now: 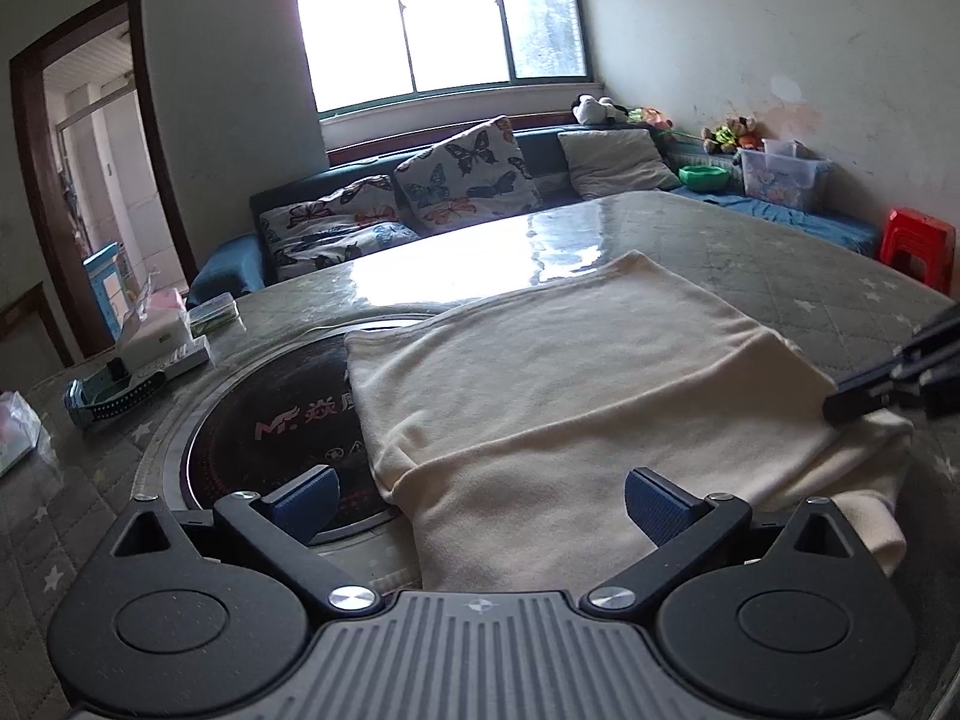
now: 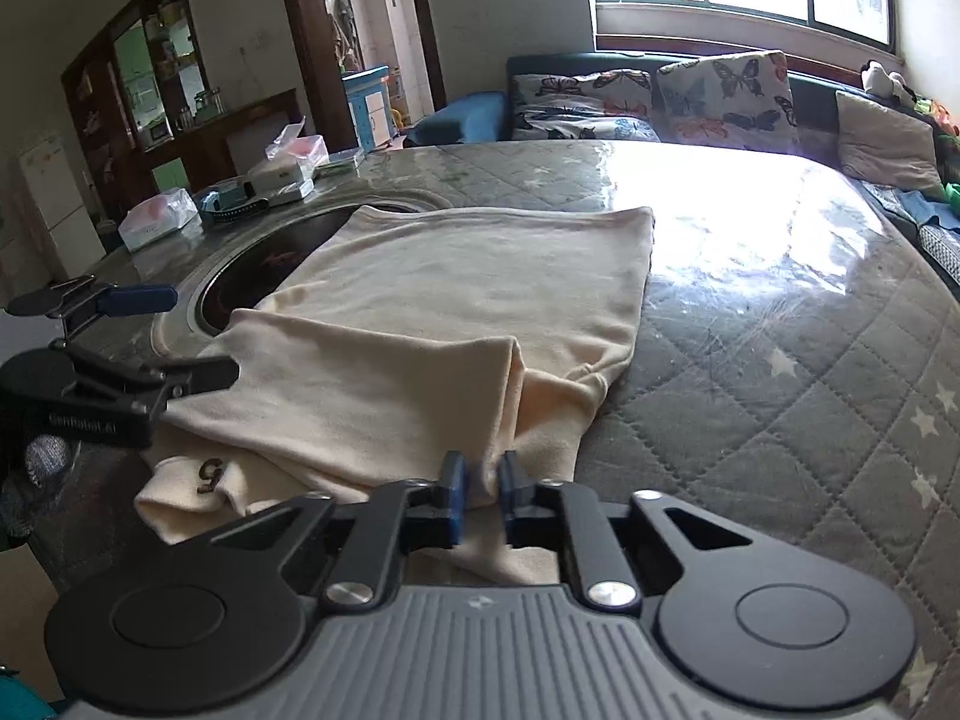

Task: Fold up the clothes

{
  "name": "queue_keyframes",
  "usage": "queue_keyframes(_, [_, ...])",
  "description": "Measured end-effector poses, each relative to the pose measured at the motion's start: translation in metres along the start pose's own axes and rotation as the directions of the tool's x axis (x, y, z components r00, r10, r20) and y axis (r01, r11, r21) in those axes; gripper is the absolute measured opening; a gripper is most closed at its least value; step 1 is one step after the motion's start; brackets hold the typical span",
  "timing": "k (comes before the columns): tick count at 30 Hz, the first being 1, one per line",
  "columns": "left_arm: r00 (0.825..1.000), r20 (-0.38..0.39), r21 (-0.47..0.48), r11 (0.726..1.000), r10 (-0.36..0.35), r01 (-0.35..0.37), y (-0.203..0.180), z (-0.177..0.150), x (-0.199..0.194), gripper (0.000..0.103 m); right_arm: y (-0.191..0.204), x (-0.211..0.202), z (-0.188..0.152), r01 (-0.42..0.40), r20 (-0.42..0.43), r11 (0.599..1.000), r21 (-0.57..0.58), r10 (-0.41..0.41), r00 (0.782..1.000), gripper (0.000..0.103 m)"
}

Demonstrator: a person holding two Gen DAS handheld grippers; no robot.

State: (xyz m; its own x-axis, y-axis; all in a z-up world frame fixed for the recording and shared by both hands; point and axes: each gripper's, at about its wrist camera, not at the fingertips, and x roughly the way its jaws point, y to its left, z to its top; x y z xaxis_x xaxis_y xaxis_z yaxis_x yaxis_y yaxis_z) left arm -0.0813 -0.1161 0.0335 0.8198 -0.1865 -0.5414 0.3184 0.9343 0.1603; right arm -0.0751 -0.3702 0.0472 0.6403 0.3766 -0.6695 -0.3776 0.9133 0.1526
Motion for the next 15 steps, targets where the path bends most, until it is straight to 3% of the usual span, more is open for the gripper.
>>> queue_keyframes(4, [1.0, -0.021, 0.017, 1.0, 0.004, -0.003, 0.004, -0.006, 0.002, 0.103, -0.001, -0.015, 0.008, -0.032, 0.018, 0.999, 0.021, 0.031, 0.999, 0.006])
queue_keyframes(9, [0.999, -0.033, 0.041, 0.999, 0.006, -0.005, 0.01, -0.009, 0.002, 0.103, -0.003, -0.009, 0.002, -0.021, -0.046, 1.0, 0.022, 0.022, 0.999, 0.007])
queue_keyframes(15, [1.0, 0.002, 0.032, 0.999, -0.007, 0.006, 0.012, 0.004, -0.002, 0.102, 0.007, -0.018, 0.013, 0.036, 0.069, 0.997, -0.066, -0.032, 0.997, 0.011])
